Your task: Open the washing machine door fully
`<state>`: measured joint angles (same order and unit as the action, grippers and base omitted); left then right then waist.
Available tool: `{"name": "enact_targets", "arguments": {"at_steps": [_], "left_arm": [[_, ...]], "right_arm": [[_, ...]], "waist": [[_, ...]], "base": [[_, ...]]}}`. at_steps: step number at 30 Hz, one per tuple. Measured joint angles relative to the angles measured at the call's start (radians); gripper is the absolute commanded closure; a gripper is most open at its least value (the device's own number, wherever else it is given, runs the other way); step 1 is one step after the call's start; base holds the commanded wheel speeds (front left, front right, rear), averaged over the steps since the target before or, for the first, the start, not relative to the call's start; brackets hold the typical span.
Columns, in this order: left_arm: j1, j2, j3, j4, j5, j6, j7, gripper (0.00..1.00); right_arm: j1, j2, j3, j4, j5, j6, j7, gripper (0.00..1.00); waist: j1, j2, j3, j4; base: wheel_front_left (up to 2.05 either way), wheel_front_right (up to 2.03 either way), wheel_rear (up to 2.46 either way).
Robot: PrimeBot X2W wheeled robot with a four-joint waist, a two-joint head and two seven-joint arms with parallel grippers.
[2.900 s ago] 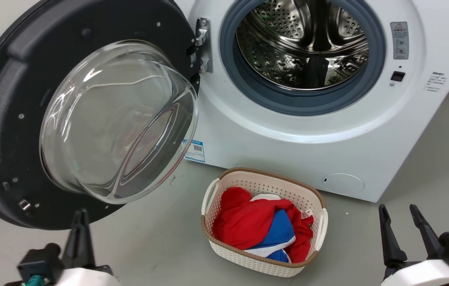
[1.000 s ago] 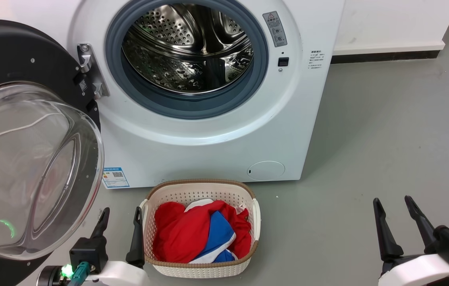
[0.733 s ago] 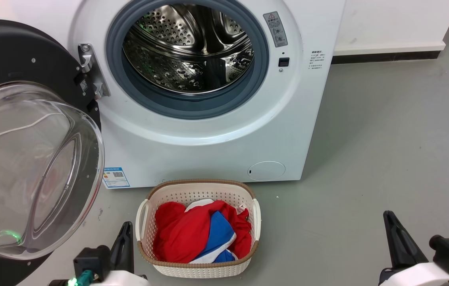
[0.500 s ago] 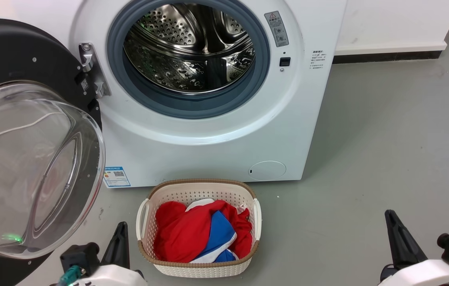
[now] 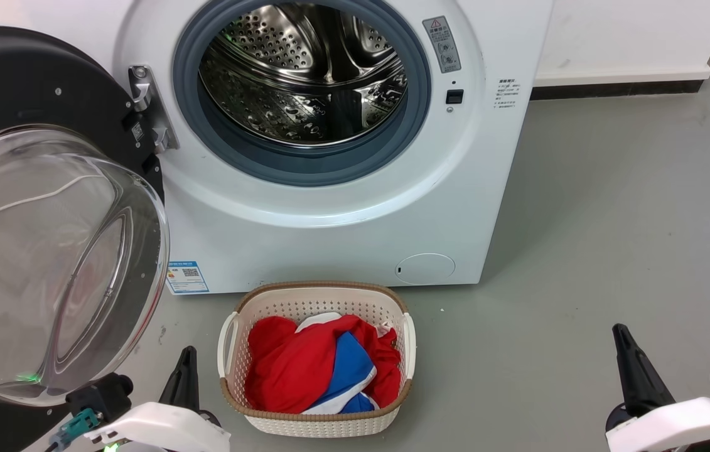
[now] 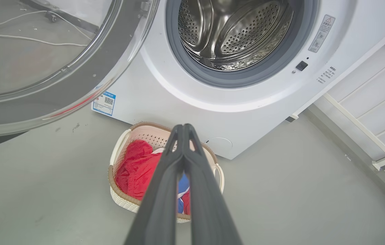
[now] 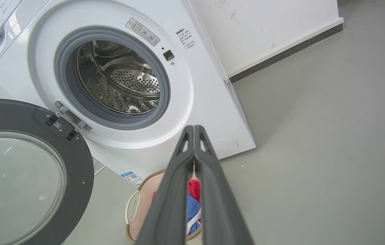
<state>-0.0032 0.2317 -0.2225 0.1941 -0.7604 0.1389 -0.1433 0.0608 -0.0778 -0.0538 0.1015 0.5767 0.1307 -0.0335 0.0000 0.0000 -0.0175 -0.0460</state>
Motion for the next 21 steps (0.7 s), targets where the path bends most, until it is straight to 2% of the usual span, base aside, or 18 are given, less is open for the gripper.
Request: {"name": "enact_targets", "arguments": {"at_steps": [21], "left_arm": [[-0.027,-0.05,0.093,0.014,-0.263,-0.08,0.07,1.0]], "right_arm": [[-0.051,0.009,-0.018,0.043,0.31,0.0,0.044,1.0]], "waist": [[0.0,0.0,0.004,0.01]], "base": [[0.0,0.0,0.0]]}}
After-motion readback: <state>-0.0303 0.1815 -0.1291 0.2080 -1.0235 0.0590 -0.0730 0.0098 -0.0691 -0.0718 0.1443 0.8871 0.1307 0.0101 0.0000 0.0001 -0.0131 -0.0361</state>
